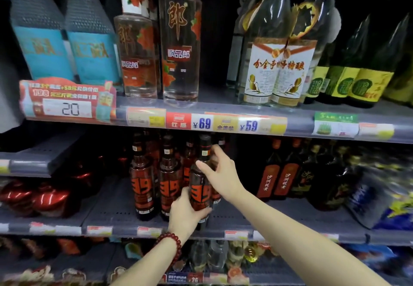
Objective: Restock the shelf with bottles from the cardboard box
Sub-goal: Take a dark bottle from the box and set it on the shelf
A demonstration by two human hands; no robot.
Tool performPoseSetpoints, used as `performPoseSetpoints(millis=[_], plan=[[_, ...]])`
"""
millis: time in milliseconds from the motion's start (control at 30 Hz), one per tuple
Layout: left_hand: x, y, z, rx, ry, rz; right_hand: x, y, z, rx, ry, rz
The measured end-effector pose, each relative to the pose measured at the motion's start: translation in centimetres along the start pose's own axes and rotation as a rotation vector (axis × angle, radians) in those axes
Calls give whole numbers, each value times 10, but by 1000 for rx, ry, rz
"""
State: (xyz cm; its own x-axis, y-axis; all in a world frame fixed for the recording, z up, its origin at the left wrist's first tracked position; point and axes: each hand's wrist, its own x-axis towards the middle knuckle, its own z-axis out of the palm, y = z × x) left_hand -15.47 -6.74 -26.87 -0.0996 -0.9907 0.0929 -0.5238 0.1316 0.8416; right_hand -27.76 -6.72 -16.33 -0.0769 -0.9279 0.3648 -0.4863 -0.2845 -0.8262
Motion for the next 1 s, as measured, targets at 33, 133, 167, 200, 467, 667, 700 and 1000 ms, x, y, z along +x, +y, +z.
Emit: performPoseSetpoints(millis=[33, 133, 167, 200, 467, 667, 700, 1000], plan=[[0, 0, 3, 14, 35, -5, 2, 4, 1, 12, 1, 0], [1, 0, 11, 65, 129, -24, 6, 14, 5, 59, -10, 0], [1, -1, 14, 81, 157, -30, 8, 17, 5, 65, -17, -2], [1, -1, 16, 91, 182, -36, 10, 19, 6, 71, -26, -9], [3, -5, 24, 104, 261, -59, 14, 28, 13, 94, -27, -50], [1, -12, 32, 109, 285, -81, 16, 36, 21, 55, -66, -60], [2, -13, 32, 109, 292, -84, 16, 37, 22, 49, -66, -60], [-4, -6, 39, -10, 324, -103, 18, 37, 25, -33, -8, -34]])
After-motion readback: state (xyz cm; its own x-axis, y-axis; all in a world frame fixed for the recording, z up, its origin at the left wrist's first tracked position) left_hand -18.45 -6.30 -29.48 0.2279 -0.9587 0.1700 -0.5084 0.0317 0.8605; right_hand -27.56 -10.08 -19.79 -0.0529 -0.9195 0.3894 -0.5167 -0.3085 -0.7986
